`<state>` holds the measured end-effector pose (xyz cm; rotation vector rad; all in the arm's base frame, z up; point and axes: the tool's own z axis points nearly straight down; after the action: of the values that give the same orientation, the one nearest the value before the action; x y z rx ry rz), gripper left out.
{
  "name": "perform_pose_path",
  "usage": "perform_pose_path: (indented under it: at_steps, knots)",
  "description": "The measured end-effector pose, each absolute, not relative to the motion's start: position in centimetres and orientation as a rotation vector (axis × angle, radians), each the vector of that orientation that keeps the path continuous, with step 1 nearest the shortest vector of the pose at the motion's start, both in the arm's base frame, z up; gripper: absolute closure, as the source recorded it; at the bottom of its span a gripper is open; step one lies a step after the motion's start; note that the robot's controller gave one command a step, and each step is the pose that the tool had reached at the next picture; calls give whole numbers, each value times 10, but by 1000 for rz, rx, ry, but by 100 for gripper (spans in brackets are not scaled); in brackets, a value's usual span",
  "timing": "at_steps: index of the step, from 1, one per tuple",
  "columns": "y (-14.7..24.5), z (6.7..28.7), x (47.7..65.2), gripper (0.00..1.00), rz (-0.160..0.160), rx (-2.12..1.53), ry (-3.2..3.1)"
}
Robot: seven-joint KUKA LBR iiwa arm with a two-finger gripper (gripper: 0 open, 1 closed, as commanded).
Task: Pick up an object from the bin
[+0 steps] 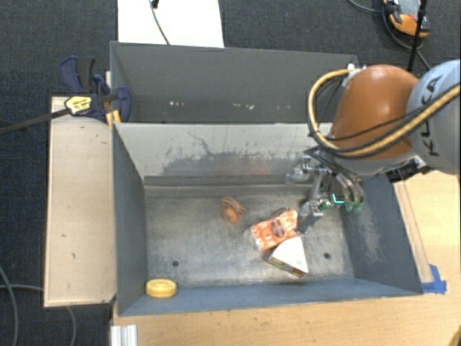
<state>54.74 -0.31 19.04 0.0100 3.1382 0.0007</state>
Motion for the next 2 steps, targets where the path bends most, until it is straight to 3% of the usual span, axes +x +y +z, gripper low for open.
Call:
perform_pose_path:
  at_steps: [1,2]
  knots:
    - [7,78,556,100,3,-267,3121]
    - [7,78,556,100,4,-267,3121]
